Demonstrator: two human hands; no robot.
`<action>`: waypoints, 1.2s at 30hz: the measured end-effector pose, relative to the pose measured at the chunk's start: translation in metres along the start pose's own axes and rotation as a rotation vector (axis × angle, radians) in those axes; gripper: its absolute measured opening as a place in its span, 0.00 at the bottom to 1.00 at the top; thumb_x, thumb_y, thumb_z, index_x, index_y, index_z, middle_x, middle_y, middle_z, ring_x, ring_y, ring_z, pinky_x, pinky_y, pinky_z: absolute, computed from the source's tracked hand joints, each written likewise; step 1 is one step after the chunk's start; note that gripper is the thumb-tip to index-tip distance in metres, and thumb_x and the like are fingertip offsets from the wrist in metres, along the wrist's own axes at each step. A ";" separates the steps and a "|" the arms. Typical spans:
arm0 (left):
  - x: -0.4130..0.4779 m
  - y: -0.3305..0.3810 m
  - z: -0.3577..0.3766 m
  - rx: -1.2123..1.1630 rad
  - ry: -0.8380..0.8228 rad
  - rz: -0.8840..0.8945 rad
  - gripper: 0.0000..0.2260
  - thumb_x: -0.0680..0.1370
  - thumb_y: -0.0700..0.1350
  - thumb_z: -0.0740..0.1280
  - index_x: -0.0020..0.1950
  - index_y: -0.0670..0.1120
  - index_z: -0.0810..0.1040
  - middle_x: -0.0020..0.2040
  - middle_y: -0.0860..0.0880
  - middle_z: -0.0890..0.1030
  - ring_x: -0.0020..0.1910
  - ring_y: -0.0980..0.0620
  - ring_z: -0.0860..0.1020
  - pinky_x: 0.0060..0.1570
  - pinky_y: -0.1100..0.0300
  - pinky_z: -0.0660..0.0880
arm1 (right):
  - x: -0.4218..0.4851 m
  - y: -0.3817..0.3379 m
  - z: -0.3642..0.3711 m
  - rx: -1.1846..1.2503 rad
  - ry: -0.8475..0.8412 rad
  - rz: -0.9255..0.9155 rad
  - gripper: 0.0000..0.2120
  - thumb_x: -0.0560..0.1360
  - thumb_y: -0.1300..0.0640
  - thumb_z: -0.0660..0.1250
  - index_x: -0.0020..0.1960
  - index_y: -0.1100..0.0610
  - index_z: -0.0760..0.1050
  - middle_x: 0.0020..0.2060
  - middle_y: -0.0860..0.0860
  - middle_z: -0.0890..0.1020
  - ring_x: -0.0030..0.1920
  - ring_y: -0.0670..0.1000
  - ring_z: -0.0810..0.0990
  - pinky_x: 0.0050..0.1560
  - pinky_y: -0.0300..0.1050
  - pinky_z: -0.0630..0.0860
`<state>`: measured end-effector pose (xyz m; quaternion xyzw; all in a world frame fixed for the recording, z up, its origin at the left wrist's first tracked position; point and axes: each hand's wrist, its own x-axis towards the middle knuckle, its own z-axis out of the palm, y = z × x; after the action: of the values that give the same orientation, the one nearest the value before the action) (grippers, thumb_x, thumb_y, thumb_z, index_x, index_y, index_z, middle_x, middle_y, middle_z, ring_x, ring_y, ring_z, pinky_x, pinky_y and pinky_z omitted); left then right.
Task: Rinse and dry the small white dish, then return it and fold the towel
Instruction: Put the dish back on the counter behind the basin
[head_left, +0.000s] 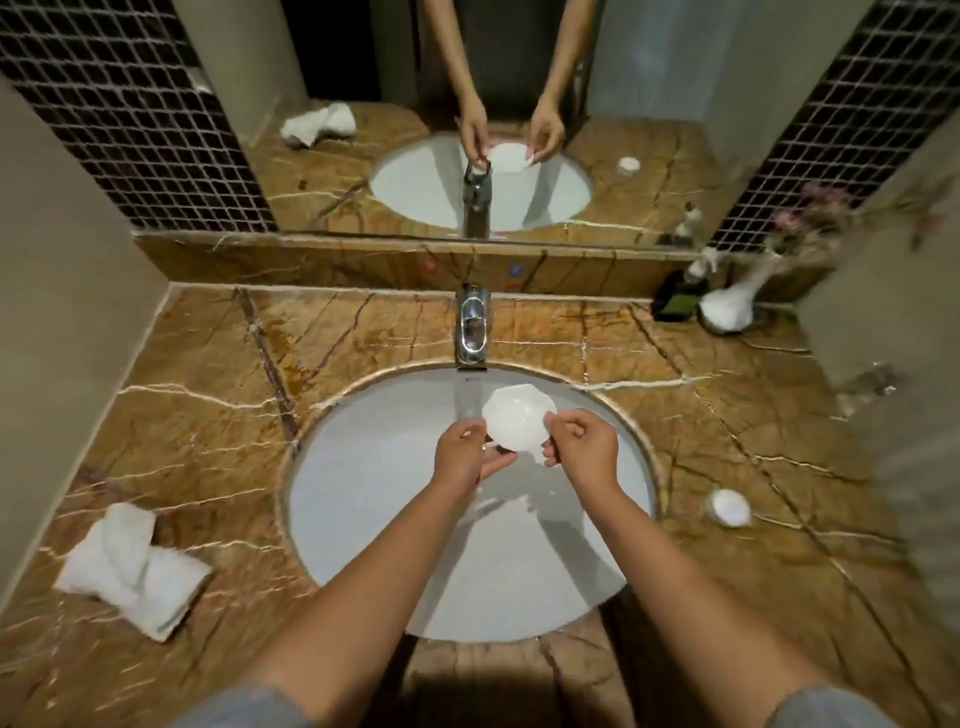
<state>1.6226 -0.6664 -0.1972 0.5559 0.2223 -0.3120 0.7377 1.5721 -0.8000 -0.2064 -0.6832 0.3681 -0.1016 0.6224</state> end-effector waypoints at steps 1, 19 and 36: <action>0.006 0.000 0.012 0.016 0.022 0.017 0.08 0.81 0.38 0.59 0.59 0.36 0.72 0.60 0.35 0.76 0.51 0.38 0.81 0.44 0.54 0.80 | 0.011 -0.001 -0.006 0.000 0.013 0.001 0.06 0.75 0.61 0.68 0.44 0.65 0.77 0.24 0.58 0.77 0.23 0.53 0.75 0.32 0.50 0.78; 0.145 0.040 0.113 0.308 0.337 0.307 0.09 0.78 0.35 0.65 0.56 0.34 0.81 0.55 0.37 0.82 0.51 0.37 0.82 0.34 0.66 0.79 | 0.179 -0.012 0.008 -0.196 0.115 -0.005 0.05 0.74 0.56 0.68 0.41 0.56 0.77 0.35 0.59 0.83 0.36 0.61 0.82 0.41 0.53 0.81; 0.143 0.039 0.098 0.919 0.298 0.610 0.12 0.81 0.43 0.57 0.57 0.41 0.78 0.57 0.40 0.78 0.54 0.44 0.77 0.50 0.62 0.68 | 0.178 -0.017 0.002 -0.198 0.200 -0.085 0.14 0.72 0.51 0.71 0.55 0.57 0.77 0.40 0.49 0.79 0.40 0.49 0.79 0.44 0.44 0.76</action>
<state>1.7493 -0.7837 -0.2388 0.8967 -0.0052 -0.0678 0.4374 1.7053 -0.9115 -0.2480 -0.7426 0.4073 -0.1588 0.5073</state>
